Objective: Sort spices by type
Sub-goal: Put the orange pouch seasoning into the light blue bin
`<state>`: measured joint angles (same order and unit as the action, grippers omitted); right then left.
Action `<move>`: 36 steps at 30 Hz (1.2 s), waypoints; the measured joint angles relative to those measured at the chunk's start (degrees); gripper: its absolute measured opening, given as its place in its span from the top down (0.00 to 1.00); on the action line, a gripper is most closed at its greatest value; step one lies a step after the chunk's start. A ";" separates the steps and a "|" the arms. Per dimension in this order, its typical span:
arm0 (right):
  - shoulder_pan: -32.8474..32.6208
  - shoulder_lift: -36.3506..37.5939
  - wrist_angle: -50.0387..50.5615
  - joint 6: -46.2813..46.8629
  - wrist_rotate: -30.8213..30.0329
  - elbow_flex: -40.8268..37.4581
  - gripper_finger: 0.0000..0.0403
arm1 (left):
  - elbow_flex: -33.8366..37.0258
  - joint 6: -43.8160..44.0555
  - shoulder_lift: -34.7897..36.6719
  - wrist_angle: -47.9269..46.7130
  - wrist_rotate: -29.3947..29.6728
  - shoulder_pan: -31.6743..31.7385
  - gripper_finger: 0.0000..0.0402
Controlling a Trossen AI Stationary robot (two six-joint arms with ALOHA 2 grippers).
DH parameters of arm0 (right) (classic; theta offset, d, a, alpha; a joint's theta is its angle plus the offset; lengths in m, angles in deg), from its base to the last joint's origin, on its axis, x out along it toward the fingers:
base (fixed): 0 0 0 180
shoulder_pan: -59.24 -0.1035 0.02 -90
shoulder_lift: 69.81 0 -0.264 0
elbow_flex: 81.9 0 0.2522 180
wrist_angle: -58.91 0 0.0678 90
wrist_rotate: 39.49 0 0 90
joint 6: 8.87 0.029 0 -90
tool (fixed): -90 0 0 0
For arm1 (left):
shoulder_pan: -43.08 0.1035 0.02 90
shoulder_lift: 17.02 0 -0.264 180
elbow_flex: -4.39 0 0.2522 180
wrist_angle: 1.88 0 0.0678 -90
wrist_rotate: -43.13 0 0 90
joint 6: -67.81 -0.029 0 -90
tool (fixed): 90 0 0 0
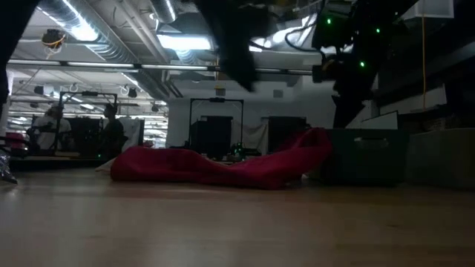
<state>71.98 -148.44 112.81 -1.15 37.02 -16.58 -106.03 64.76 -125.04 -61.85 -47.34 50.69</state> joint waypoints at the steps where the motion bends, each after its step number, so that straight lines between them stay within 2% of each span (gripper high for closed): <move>1: 0.00 0.12 0.13 -0.49 0.09 0.72 0.51 | 0.00 1.68 1.33 -4.41 0.01 -0.50 0.38; 8: -0.02 0.39 0.44 -0.77 4.20 3.34 0.51 | 0.02 19.52 7.34 -28.36 0.13 -7.11 0.38; 13: -2.22 0.39 0.40 -0.75 6.44 3.51 0.51 | 2.88 32.44 7.64 -35.54 0.03 -14.27 0.38; 19: -7.79 0.39 0.38 -0.70 6.57 3.51 0.51 | 10.29 43.69 7.62 -36.45 0.06 -20.78 0.38; 27: -15.96 0.39 0.25 1.26 6.54 3.51 0.51 | 21.92 59.68 7.62 -38.18 -1.55 -25.31 0.38; 33: -21.18 0.39 0.20 1.54 6.55 3.51 0.51 | 29.89 64.50 7.61 -37.43 -7.57 -27.26 0.38; 36: -22.85 0.39 0.20 1.59 6.52 3.51 0.51 | 32.93 64.72 7.60 -33.65 -10.27 -28.01 0.38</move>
<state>49.12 -148.05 113.01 0.44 43.55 -13.08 -73.10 129.48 -117.45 -95.50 -57.61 22.68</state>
